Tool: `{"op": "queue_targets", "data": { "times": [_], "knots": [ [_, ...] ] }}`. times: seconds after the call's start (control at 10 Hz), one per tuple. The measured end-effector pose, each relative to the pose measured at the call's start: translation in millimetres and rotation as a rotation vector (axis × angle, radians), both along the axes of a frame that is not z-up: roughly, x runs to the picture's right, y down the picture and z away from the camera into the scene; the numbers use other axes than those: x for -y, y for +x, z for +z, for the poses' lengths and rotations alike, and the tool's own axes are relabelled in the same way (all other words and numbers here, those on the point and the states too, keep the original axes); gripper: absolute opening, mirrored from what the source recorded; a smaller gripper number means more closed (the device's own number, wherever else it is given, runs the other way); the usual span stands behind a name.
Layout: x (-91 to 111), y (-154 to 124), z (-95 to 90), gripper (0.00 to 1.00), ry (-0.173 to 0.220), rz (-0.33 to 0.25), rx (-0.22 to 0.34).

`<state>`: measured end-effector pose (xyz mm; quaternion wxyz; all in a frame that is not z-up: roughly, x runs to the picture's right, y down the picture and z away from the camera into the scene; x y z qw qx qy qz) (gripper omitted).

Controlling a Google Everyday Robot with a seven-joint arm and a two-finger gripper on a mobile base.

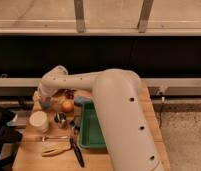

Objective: Place pepper in plastic cup

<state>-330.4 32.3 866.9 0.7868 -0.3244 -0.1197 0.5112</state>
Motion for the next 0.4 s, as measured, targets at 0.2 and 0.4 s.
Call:
{"op": "queue_targets", "data": {
  "times": [0.2,0.4],
  "knots": [
    [11,-4,-16.4,0.61,0.007,-0.052,-0.055],
    [22,2,-20.8,0.61,0.046,-0.058,-0.091]
  ]
}}
